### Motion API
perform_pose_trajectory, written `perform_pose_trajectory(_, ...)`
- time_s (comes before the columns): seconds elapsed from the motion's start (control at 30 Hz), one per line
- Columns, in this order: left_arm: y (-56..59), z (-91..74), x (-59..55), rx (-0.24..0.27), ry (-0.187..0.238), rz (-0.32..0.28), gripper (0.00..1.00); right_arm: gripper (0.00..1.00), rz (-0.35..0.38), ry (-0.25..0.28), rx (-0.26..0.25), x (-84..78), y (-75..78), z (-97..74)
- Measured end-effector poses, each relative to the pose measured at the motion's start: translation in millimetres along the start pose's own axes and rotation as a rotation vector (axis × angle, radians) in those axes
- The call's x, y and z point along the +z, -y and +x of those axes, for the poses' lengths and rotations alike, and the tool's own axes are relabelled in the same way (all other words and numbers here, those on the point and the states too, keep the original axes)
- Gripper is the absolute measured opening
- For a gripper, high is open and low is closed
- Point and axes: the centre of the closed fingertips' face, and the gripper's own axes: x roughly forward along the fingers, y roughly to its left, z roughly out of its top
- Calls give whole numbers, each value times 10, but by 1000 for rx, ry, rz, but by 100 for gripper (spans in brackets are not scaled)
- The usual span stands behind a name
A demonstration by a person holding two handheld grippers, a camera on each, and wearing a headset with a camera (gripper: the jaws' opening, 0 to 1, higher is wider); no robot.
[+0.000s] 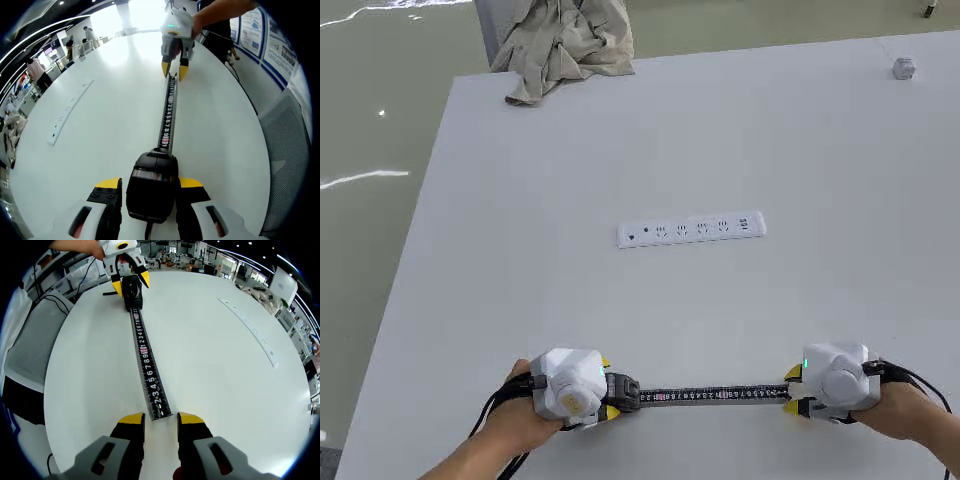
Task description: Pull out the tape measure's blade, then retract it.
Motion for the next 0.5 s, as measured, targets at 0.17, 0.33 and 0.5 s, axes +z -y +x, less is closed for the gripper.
perform_pose_trajectory(0.17, -15, -43, -4, 28, 15, -49, 46, 28, 63, 26, -23, 22, 7, -42)
perform_pose_trajectory(0.33, -4, -89, -9, 53, 33, -98, 48, 30, 113, 54, -44, 56, 18, -93)
perform_pose_trajectory(0.5, 6, -145, -18, 86, 51, -157, 50, 33, 149, 70, -55, 96, -17, -139)
